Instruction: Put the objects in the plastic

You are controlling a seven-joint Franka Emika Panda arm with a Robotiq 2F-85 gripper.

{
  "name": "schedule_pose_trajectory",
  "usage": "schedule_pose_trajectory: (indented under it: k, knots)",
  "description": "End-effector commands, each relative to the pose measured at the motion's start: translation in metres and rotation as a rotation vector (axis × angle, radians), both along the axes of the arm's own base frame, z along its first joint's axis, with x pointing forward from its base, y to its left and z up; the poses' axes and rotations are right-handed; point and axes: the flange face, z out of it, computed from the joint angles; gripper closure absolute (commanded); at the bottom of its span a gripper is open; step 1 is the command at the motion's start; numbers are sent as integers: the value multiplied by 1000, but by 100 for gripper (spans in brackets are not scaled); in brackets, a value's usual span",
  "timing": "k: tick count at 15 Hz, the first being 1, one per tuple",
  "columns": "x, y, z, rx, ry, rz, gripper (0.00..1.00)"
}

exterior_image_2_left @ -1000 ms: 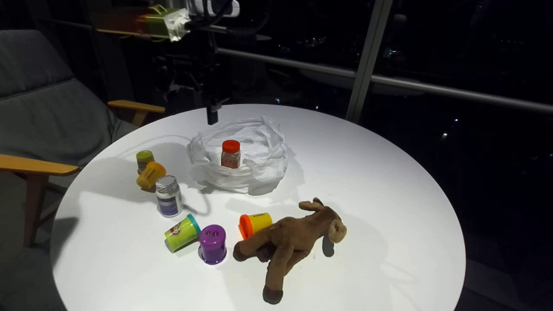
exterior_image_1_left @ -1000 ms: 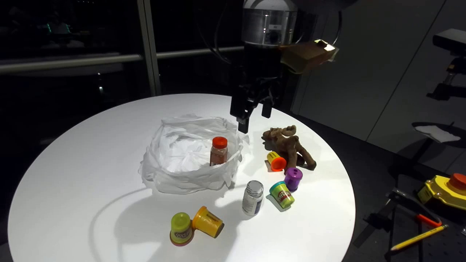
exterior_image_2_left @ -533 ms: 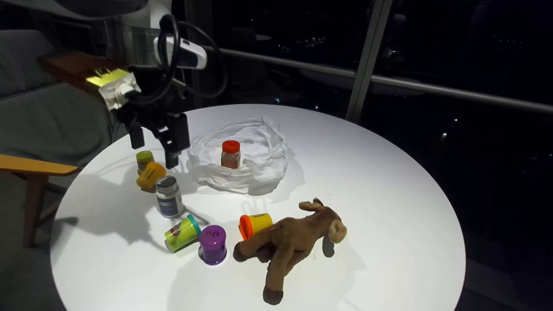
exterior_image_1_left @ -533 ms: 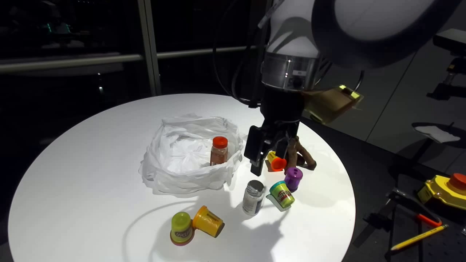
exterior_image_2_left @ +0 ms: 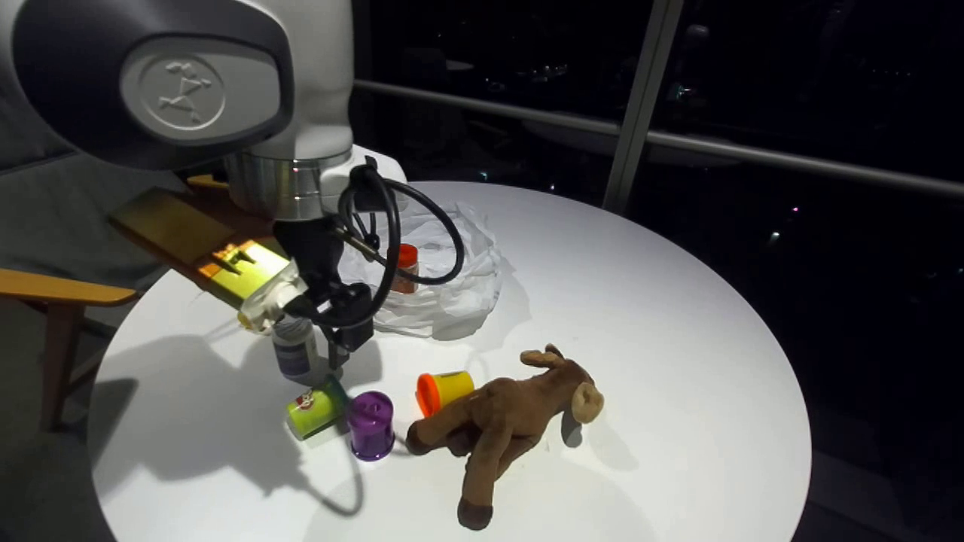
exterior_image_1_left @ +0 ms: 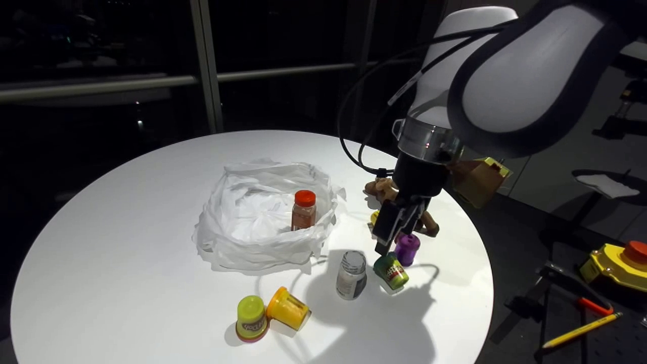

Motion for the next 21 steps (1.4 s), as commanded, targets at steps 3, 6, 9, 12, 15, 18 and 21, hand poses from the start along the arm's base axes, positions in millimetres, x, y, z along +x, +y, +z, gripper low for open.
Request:
schedule_pose_trajectory:
  k: [3, 6, 9, 12, 15, 18, 21]
  knots:
    - [-1, 6, 2, 40, -2, 30, 0]
    - [-2, 7, 0, 42, 3, 33, 0]
    - [-3, 7, -2, 42, 9, 31, 0]
    - [-3, 7, -2, 42, 9, 31, 0]
    - [-8, 32, -1, -11, 2, 103, 0]
    - [-13, 62, -3, -62, 1, 173, 0]
    - [-14, 87, -5, -124, -42, 210, 0]
